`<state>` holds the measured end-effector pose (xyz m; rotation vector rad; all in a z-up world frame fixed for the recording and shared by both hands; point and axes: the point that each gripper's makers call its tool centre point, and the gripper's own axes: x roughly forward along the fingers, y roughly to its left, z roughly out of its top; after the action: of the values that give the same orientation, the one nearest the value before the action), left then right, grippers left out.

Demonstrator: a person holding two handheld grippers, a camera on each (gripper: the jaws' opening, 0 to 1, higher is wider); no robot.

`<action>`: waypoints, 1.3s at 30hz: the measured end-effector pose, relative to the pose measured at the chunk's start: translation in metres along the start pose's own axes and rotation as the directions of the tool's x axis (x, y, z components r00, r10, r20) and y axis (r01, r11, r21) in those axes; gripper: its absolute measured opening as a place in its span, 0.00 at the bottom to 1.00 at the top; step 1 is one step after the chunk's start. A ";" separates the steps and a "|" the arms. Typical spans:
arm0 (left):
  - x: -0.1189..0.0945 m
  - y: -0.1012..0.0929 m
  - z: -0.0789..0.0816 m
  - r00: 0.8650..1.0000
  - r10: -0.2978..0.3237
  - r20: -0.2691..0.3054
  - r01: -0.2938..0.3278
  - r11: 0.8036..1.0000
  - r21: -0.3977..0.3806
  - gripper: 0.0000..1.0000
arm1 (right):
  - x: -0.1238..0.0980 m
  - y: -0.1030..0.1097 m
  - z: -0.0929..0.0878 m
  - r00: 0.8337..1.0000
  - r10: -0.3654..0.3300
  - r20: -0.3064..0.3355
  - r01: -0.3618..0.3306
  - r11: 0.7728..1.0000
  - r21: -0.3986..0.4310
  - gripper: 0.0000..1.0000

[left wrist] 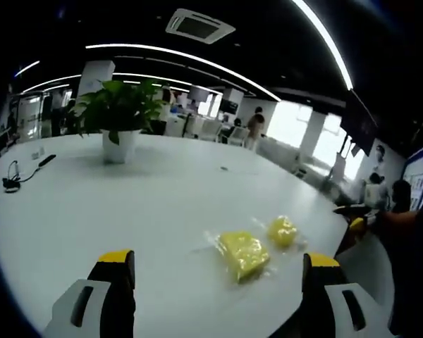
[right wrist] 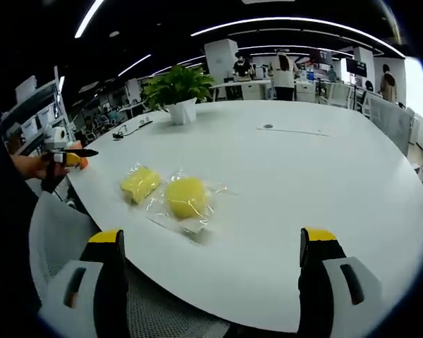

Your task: Compare the silicone blocks by pressing each to a similar depth, holding the contact briefly, and releasing to observe deformation and rebound differences across the visible hardness samples.

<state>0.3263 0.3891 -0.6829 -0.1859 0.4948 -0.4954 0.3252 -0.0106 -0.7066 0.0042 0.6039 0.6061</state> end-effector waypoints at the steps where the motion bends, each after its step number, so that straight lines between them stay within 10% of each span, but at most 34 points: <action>1: 0.000 0.000 0.000 1.000 0.001 0.000 -0.001 1.000 -0.001 1.00 | -0.001 -0.001 -0.001 1.000 -0.002 -0.002 0.002 1.000 -0.003 0.96; 39: 0.012 0.002 0.008 1.000 0.022 -0.016 -0.022 1.000 -0.020 1.00 | -0.003 -0.003 -0.005 1.000 0.002 -0.013 -0.002 1.000 0.005 0.96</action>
<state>0.3396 0.3851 -0.6812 -0.1954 0.5164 -0.4706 0.3228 -0.0155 -0.7097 0.0055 0.6176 0.6074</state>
